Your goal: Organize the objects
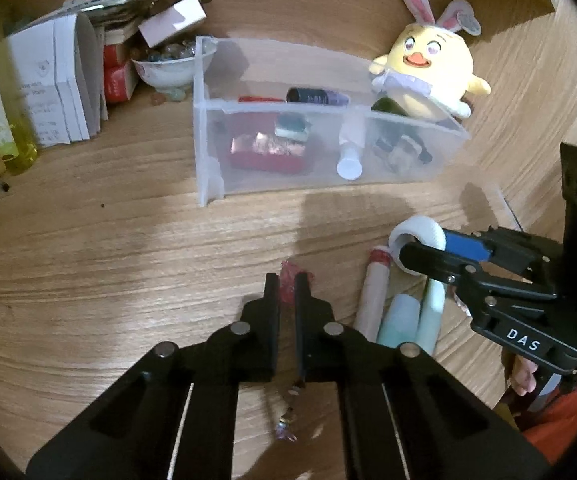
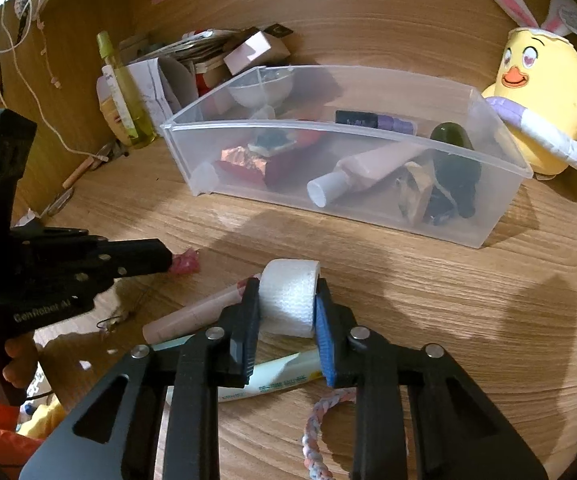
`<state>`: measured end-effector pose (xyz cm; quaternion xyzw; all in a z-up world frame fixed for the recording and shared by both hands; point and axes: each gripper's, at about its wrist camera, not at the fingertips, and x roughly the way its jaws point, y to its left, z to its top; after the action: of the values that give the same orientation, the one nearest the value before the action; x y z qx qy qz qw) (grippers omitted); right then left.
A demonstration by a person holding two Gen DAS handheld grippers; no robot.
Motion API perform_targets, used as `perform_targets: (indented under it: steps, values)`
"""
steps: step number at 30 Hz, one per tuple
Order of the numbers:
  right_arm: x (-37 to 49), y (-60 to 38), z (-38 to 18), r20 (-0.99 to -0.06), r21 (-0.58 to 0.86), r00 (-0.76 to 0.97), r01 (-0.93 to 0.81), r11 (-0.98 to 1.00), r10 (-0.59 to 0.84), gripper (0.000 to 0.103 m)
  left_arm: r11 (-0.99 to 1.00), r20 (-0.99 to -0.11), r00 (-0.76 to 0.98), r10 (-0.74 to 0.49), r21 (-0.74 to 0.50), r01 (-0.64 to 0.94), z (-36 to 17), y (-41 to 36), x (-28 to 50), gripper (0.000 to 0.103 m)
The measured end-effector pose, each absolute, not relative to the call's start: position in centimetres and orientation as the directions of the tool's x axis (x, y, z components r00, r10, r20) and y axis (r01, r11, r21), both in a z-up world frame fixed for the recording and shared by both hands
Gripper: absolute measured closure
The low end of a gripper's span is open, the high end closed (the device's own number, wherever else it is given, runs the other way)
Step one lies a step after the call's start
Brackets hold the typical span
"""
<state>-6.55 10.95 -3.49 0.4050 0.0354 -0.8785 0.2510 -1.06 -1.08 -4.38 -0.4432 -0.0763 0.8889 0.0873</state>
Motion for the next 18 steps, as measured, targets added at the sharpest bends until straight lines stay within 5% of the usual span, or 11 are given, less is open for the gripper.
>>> perform_targets:
  steps: [7, 18]
  values:
    - [-6.6, 11.7, -2.9, -0.715, 0.152, -0.562, 0.457, -0.877, -0.416, 0.080, -0.970, -0.774, -0.587, 0.235, -0.222, -0.095, -3.9, -1.6, -1.2, 0.097]
    - [-7.0, 13.1, -1.6, -0.690, 0.152, -0.596, 0.435, -0.888, -0.410, 0.080, -0.974, -0.809, -0.543, 0.225, -0.193, -0.117, -5.2, -0.4, -2.1, 0.083]
